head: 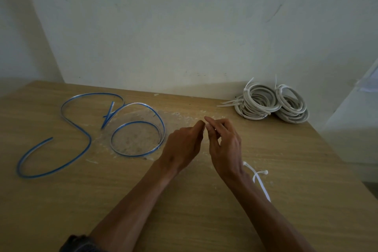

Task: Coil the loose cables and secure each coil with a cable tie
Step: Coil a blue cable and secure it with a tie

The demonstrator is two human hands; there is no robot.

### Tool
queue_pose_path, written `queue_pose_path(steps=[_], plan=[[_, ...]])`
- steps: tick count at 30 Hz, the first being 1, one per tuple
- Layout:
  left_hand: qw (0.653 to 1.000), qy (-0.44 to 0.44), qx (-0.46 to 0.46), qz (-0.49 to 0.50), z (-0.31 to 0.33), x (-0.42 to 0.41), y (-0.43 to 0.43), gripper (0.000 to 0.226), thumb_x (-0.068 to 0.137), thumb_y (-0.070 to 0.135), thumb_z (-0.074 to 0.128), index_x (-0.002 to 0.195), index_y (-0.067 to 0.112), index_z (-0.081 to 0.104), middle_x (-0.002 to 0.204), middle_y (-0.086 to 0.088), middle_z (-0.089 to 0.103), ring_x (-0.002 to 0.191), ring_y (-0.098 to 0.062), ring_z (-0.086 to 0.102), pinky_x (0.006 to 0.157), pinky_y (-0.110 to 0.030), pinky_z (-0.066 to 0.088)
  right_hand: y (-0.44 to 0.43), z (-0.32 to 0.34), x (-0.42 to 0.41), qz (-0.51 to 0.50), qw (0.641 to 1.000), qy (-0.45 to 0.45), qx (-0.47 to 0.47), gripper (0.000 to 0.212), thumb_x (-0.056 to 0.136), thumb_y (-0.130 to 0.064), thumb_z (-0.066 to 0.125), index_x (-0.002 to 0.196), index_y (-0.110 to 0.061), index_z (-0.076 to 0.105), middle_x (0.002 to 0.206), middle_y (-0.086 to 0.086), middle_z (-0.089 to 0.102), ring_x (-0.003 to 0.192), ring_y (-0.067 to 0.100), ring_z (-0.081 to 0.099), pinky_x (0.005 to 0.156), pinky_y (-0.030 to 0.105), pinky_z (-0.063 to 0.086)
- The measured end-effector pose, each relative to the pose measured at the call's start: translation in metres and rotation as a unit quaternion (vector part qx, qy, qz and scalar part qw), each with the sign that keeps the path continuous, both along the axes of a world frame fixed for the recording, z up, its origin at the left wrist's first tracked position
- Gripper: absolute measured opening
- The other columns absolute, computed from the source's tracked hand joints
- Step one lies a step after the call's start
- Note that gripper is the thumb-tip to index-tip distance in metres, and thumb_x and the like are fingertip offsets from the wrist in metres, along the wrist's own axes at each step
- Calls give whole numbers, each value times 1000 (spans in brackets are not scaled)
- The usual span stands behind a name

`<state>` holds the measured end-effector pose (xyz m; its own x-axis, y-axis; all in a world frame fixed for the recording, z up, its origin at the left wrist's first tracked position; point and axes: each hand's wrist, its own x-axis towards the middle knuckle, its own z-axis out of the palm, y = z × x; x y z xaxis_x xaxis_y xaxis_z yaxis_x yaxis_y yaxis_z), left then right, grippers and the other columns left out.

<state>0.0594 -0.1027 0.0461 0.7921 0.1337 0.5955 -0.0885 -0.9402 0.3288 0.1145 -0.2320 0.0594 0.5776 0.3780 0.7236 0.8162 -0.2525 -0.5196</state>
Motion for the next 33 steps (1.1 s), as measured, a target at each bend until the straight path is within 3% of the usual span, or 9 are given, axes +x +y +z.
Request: queue_pose_path(steps=[5,11,23,29,33], plan=[[1000,-14,6,9,-1,1,1,15,106,17,48,120,12,50,83,-7,74,64,-24,71,58,-43,59,0,-3,2,3,1000,2,-6,28,101,-10,61,128,-12,67,98,-7,57,84,9,56,73,28,52],[1000,-21,5,5,-1,2,1,15,106,17,47,118,10,52,84,-7,74,65,-25,71,58,-43,59,-1,-1,2,-5,1000,-8,9,28,100,-8,61,127,-12,67,100,-9,56,85,7,55,77,19,48],[999,-39,11,-17,-6,3,5,17,104,15,52,119,17,44,81,-8,74,62,-24,70,56,-43,60,-2,3,3,1,1000,0,-22,25,100,-10,61,124,-12,69,98,-6,58,84,9,56,75,25,51],[997,-68,34,-21,-4,0,4,31,99,9,60,125,15,45,74,-5,71,53,-19,65,49,-35,57,-7,9,3,27,999,20,-43,24,100,-12,61,122,-13,70,99,-1,61,84,5,56,74,9,45],[997,-63,40,-14,-3,2,4,18,102,13,57,118,13,52,72,-3,70,52,-18,64,47,-37,56,-8,14,2,34,997,67,-6,28,98,-15,65,125,-14,67,96,-6,66,84,2,63,74,14,53]])
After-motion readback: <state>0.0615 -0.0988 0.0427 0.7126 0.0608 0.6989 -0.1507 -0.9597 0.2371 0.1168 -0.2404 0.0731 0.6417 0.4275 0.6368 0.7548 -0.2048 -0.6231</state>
